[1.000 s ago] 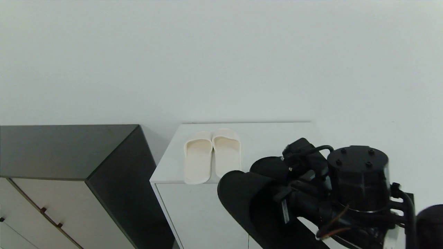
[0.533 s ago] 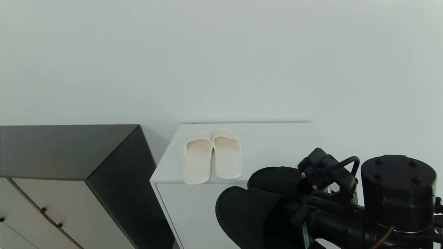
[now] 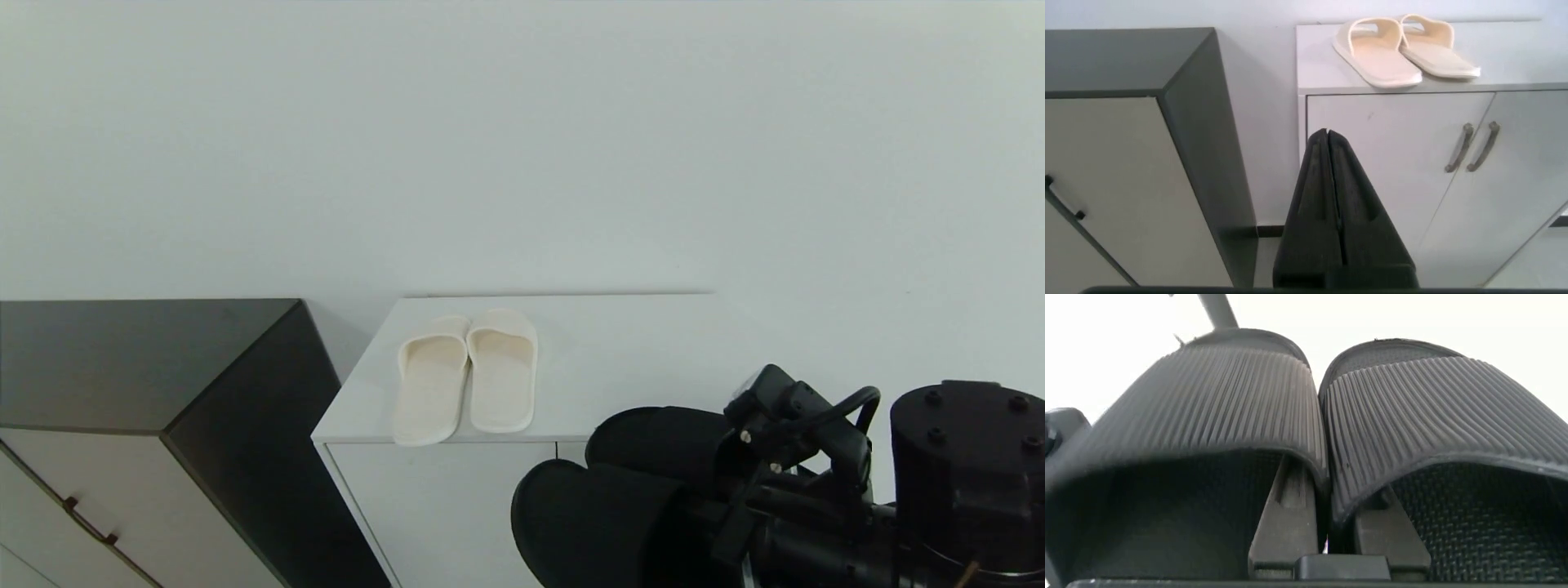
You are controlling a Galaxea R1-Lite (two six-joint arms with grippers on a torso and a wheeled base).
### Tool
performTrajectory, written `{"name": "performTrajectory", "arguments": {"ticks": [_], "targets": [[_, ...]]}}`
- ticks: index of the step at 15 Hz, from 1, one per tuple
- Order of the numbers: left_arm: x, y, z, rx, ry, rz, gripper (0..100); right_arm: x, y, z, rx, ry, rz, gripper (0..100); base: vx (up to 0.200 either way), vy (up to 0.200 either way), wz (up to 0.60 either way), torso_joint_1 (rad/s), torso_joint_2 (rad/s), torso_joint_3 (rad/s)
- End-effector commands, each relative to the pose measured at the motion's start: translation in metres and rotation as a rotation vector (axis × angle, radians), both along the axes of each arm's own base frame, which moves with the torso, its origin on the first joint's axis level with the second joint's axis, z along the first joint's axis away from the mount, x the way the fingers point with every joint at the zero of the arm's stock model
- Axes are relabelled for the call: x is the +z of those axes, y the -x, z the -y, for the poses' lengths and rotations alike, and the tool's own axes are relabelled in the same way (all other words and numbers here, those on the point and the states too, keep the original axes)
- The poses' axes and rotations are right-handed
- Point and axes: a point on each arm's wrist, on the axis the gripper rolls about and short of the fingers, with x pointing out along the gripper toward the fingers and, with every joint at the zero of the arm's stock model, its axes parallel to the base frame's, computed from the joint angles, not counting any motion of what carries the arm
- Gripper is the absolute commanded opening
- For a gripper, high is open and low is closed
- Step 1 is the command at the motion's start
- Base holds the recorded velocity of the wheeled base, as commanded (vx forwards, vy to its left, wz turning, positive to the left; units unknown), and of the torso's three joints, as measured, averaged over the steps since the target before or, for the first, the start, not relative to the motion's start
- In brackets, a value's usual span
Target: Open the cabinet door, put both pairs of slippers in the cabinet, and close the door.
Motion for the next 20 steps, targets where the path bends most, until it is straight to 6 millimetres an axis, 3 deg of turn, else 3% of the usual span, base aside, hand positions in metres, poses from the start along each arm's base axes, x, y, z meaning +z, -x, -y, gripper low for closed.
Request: {"name": "performTrajectory", "arguments": {"ticks": [1,8,20], "targets": [[0.0,0.0,0.0,0.001,0.0,0.0,0,-0.001,0.006,0.003,0.013,0.002,-0.001,0,0.0,0.0,0.0,0.0,0.0,0.0],[0.0,0.0,0.0,0.002,0.005,-0.001,0,-0.001,0.011,0.003,0.031,-0.001,0.001,0,0.0,0.0,0.0,-0.058,0.13,0.071],[0.0,0.0,0.0,0.008,0.0,0.002,0,-0.006,0.015,0.0,0.05,0.014,-0.01,0,0.0,0.0,0.0,-0.213,0.51,0.292]]}}
